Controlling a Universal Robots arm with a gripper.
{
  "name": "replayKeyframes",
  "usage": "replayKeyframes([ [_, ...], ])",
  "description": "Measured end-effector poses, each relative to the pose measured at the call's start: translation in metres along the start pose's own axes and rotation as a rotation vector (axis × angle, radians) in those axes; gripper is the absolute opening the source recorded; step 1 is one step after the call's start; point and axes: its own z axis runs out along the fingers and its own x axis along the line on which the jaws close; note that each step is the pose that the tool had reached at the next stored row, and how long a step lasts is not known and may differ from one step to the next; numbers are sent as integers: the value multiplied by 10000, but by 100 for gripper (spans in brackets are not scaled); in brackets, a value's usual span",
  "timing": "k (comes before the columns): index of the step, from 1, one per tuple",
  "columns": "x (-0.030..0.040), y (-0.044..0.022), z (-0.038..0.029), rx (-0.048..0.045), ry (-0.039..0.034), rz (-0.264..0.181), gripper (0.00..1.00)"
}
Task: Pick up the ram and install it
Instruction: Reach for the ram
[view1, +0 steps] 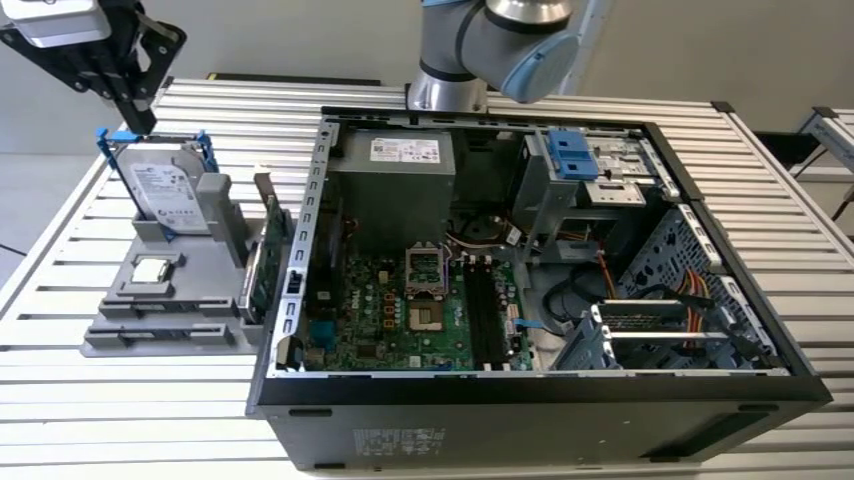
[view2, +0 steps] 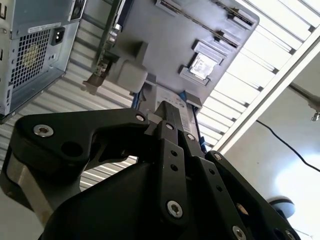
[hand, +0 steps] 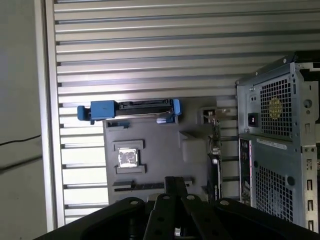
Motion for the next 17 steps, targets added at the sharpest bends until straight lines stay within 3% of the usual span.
replayKeyframes([
  [10,147,-9,-2,0,4,-70,0],
  [17,193,-11,-2,-4,19,-394,0],
])
